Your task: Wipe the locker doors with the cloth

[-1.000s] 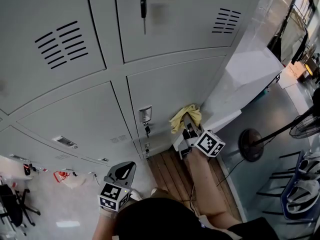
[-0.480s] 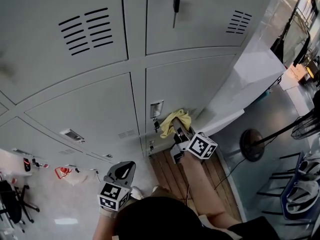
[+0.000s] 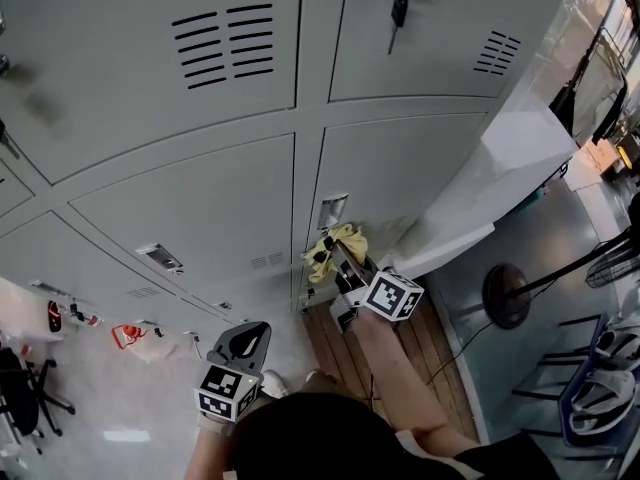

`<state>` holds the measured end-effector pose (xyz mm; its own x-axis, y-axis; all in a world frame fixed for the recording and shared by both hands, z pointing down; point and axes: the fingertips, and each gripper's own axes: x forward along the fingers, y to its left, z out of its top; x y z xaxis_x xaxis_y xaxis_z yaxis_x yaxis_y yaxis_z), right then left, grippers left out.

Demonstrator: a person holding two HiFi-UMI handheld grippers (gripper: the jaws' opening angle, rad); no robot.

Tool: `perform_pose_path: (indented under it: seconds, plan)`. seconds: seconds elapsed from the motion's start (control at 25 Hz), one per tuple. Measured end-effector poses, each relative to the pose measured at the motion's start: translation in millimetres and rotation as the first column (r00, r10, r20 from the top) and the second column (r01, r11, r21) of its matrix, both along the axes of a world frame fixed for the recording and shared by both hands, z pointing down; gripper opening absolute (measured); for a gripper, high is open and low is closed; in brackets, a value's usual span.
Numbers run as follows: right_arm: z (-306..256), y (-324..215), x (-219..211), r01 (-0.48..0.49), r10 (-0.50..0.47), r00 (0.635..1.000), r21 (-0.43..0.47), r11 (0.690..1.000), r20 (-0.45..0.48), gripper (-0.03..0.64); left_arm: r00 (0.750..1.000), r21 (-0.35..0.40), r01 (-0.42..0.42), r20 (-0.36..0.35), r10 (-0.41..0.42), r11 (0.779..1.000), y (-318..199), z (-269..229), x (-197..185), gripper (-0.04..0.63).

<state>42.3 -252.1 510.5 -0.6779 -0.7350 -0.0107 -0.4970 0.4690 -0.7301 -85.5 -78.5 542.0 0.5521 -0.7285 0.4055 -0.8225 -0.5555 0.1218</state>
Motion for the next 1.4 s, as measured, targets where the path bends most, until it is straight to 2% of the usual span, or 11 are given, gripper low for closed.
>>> perform_pose_path:
  seconds: [0.24,0.4,0.68,0.88,1.4]
  plan:
    - [6,3,-7,-0.003,0.005,0.998,-0.032,0.999,0.07,0.08,1.0,0.008,0.026,-0.002,-0.026,1.0,6,1,-10,0.009]
    - [13,6,-15,0.016,-0.012,0.997,-0.055,0.998,0.083,0.08,1.0,0.003,0.031,0.002,-0.031,1.0,9,2,-12,0.009]
    - [25,7,-23,0.053,-0.049,0.997,-0.066,0.996,0.056,0.081,0.999,0.002,0.037,0.006,-0.037,0.999,10,4,-12,0.009]
    - [38,4,-16,0.051,-0.052,0.999,-0.073,0.996,-0.007,0.084,0.999,-0.005,0.036,0.014,-0.036,0.999,7,5,-10,0.009]
    - [47,-19,44,-0.055,0.05,0.997,-0.094,0.994,-0.055,0.087,1.0,-0.021,0.012,0.017,-0.012,1.0,-9,11,11,0.009]
